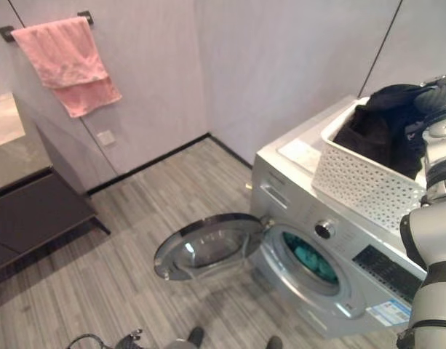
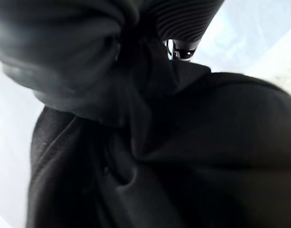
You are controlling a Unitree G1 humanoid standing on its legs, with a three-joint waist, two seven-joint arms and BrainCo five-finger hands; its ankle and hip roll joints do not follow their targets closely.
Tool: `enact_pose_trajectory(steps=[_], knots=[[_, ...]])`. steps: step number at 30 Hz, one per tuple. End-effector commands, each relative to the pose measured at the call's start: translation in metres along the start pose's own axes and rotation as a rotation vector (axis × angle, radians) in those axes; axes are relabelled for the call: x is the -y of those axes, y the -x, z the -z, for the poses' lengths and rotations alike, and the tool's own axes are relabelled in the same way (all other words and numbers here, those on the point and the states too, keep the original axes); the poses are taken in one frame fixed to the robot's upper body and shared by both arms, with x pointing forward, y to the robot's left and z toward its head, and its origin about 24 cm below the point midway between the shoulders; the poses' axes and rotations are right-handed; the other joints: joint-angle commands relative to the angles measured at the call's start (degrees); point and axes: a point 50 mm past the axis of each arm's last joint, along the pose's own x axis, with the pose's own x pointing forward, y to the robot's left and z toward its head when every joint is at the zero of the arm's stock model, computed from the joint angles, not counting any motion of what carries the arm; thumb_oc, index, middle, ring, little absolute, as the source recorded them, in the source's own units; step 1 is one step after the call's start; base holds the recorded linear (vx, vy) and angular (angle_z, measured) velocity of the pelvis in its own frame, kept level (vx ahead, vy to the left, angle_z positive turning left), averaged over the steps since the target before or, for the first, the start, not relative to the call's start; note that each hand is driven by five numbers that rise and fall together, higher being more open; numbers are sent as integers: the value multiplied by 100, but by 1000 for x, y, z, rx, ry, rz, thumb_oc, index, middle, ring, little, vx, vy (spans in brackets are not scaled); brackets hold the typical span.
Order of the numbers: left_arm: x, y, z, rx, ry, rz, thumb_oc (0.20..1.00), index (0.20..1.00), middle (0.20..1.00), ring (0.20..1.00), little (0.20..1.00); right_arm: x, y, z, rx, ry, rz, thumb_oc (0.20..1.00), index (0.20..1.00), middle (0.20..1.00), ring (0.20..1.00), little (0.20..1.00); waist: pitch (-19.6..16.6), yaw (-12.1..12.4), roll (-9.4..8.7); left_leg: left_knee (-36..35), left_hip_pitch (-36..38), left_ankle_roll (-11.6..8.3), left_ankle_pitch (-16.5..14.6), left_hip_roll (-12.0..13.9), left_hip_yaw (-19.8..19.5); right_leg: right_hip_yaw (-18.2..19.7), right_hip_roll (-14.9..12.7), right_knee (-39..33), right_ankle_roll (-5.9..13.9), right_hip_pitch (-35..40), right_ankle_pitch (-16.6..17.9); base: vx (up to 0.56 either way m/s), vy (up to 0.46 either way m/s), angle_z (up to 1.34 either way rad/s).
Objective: Grab the laundry basket,head to the washer,open it,put in the laundry and shut it.
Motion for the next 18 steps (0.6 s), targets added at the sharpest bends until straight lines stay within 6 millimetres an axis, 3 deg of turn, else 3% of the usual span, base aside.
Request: enact_pose_trajectory(steps=[1,4,8,9,10,11,12,14,15,18], knots=[[-22,-1,1,-5,38,-64,1000,1000,1000,1000,1000,22,-2,-67,183,-301,109,200,200,200,200,200,-6,38,-446,-52,429,370,-22,-407,721,338,91,-9,120,324,-407,0,23,-22],[-26,0,-17,90,84,-56,1000,1000,1000,1000,1000,28,0,-85,212,-531,147,200,200,200,200,200,-135,2,-450,-73,528,397,-54,-413,767,382,98,-9,125,404,-398,-31,34,-18],[-42,8,-43,247,115,-46,1000,1000,1000,1000,1000,27,3,-109,290,-598,137,200,200,200,200,200,-230,4,-439,-65,584,422,-79,-413,775,383,96,-9,134,466,-396,-27,25,-9],[-52,16,-62,354,121,-28,1000,1000,1000,1000,1000,29,6,-121,341,-643,145,200,200,200,200,200,-267,13,-428,-58,615,450,-117,-412,796,377,96,-9,144,492,-398,-16,8,-6],[-54,18,-61,351,121,-29,1000,1000,1000,1000,1000,29,6,-121,338,-645,144,200,200,200,200,200,-268,14,-439,-55,624,451,-123,-410,801,382,98,-9,144,499,-398,0,0,0],[-64,36,-81,483,109,43,1000,1000,1000,1000,1000,37,15,-147,460,-843,136,200,200,200,200,200,-341,30,-397,-41,680,477,-152,-414,811,381,107,-9,160,555,-414,9,33,-2],[-67,45,-91,545,101,80,1000,1000,1000,1000,1000,40,17,-156,491,-879,134,200,200,200,200,200,-373,42,-379,-38,697,485,-158,-424,806,371,100,-9,170,575,-408,14,39,-2],[-74,53,-93,565,106,95,1000,1000,1000,1000,1000,42,17,-157,481,-877,142,200,200,200,200,200,-396,42,-394,-35,721,492,-169,-430,799,363,90,-9,182,612,-408,0,0,0],[-83,70,-110,662,99,132,1000,1000,1000,1000,1000,46,21,-168,510,-917,143,200,200,200,200,200,-461,84,-387,-43,753,490,-169,-447,783,351,71,-9,202,657,-411,3,27,4],[-102,98,-134,805,103,123,1000,1000,1000,1000,1000,48,27,-187,569,-907,120,200,200,200,200,200,-549,177,-434,-64,787,494,-172,-468,735,300,33,-9,223,710,-423,6,14,4]])
